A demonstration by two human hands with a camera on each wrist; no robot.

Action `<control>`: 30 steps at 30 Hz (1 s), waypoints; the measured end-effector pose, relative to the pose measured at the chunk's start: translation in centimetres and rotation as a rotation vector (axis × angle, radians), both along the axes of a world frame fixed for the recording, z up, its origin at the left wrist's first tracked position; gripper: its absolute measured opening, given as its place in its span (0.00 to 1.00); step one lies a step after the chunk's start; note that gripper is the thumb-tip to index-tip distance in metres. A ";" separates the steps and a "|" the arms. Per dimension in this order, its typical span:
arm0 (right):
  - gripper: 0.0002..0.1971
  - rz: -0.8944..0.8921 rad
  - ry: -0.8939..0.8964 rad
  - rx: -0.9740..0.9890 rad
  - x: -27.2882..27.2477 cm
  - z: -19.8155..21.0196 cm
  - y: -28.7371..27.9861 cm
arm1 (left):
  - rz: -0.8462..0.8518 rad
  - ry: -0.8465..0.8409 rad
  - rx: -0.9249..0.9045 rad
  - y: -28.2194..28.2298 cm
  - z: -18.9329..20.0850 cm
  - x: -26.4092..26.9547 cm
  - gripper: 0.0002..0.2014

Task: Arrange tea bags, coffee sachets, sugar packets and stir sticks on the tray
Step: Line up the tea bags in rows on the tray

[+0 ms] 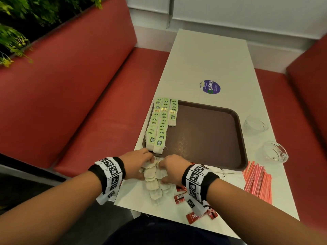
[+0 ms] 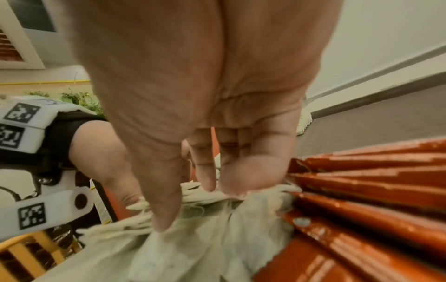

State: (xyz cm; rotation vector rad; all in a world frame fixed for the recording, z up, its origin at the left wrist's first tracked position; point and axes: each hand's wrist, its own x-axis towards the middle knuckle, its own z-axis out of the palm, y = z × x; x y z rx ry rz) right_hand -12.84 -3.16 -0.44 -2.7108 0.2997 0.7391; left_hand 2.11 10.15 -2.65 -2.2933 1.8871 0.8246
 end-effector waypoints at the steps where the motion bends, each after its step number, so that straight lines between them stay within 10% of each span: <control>1: 0.21 0.014 0.003 -0.006 0.2 -0.1 -0.1 | 0.001 0.007 0.011 -0.1 0.1 0.2 0.28; 7: 0.09 -0.023 -0.092 0.030 0.4 -0.3 -0.8 | 0.071 0.000 0.003 -0.5 0.8 1.2 0.14; 30: 0.04 -0.378 -0.518 0.362 0.1 0.7 -7.0 | 0.051 0.188 -0.374 -7.8 6.3 1.0 0.09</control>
